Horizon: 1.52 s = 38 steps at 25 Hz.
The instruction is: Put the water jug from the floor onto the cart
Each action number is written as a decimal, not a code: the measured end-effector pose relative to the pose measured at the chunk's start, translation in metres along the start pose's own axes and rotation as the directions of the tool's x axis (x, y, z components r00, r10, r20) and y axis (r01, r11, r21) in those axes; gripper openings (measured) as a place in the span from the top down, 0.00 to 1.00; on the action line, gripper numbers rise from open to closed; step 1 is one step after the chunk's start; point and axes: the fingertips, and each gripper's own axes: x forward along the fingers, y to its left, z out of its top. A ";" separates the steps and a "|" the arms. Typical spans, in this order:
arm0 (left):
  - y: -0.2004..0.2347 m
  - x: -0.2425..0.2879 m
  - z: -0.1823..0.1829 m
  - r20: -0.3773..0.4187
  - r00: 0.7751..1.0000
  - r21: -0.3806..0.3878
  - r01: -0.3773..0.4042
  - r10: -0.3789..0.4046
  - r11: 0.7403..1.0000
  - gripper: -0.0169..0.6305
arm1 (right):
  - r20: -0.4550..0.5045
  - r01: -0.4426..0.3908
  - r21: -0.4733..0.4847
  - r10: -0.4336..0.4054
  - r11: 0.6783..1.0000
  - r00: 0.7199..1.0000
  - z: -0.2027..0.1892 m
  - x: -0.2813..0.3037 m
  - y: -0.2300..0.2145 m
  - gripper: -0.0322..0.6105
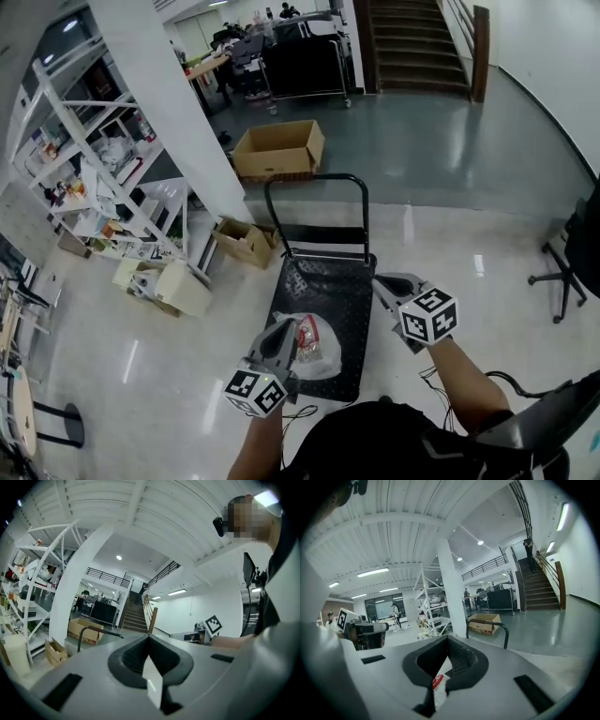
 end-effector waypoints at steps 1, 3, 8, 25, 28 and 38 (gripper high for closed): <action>-0.005 0.004 0.000 0.002 1.000 0.003 0.007 -0.007 1.000 0.98 | 0.003 0.008 -0.001 -0.008 1.000 1.000 -0.001 -0.005 -0.003 0.95; -0.014 0.013 -0.002 -0.008 0.999 0.008 0.031 -0.031 0.999 0.98 | 0.017 0.024 0.000 -0.024 1.000 1.000 -0.002 -0.014 -0.009 0.95; -0.030 0.031 -0.013 -0.068 0.995 0.019 0.075 -0.074 0.997 0.98 | 0.038 0.071 0.018 -0.071 0.997 0.997 -0.009 -0.035 -0.025 0.95; -0.114 0.026 -0.029 -0.089 0.967 0.054 0.244 -0.239 0.968 0.98 | 0.104 0.206 0.021 -0.207 0.978 0.973 -0.039 -0.151 -0.003 0.95; -0.119 -0.008 -0.031 -0.089 0.954 0.080 0.292 -0.285 0.953 0.98 | 0.110 0.252 0.035 -0.255 0.967 0.961 -0.049 -0.169 0.033 0.95; -0.101 -0.138 -0.044 -0.094 0.924 0.065 0.376 -0.370 0.924 0.98 | 0.089 0.369 0.095 -0.377 0.924 0.922 -0.088 -0.196 0.173 0.95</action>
